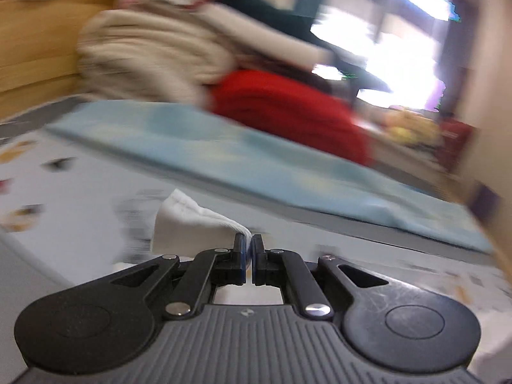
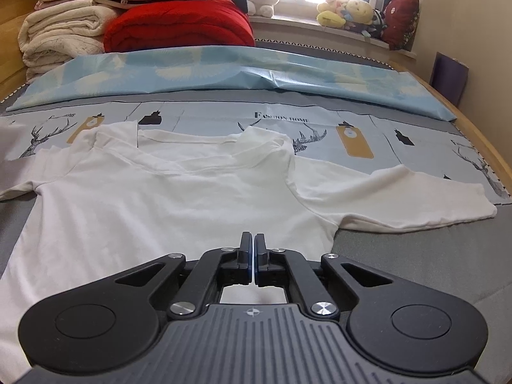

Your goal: Fold small clothes

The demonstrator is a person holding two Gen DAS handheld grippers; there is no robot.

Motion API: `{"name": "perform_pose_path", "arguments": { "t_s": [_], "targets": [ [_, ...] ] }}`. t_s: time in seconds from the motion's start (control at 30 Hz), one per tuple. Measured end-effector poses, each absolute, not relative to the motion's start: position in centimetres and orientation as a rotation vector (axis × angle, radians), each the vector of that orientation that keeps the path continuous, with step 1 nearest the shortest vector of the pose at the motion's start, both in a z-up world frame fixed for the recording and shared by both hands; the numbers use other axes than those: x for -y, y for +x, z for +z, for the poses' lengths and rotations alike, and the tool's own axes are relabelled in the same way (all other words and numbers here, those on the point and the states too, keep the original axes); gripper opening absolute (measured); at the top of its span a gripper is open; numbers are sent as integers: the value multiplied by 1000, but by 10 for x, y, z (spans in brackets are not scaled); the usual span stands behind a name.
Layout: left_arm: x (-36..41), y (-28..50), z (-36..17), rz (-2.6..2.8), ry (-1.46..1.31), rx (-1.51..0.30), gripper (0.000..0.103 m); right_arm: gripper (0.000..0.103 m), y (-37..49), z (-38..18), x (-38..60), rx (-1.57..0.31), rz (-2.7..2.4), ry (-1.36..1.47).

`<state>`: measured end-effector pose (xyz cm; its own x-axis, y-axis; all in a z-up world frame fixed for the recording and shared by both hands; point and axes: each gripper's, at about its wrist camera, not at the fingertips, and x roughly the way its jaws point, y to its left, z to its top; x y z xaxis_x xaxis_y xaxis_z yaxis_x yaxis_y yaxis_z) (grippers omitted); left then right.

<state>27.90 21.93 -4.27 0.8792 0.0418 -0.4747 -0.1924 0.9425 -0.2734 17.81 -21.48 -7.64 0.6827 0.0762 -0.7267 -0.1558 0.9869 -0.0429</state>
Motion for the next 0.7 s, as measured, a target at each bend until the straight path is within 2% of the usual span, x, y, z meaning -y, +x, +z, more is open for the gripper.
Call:
{"name": "perform_pose_path", "arguments": {
  "t_s": [0.07,0.13,0.17,0.27,0.53,0.63,0.7],
  "targets": [
    [-167,287,-38,-6,-315,-493,3,0,176,-77,217,-821,120,-98],
    [-118,297,-42,-186,-348,-578,5,0,174,-76,221,-832,110,-93],
    [-100,302,-47,-269,-359,-641,10,0,173,-75,224,-835,105,-88],
    [-72,305,-52,-332,-336,-733,13,1,172,-70,231,-842,99,-63],
    [-150,307,-20,74,-404,-770,13,1,171,-57,243,-822,97,5],
    [-178,296,-26,196,-436,-728,17,1,172,-56,241,-822,102,44],
    [-191,290,-45,266,-397,-761,17,1,171,-55,239,-810,106,66]
  ]
}}
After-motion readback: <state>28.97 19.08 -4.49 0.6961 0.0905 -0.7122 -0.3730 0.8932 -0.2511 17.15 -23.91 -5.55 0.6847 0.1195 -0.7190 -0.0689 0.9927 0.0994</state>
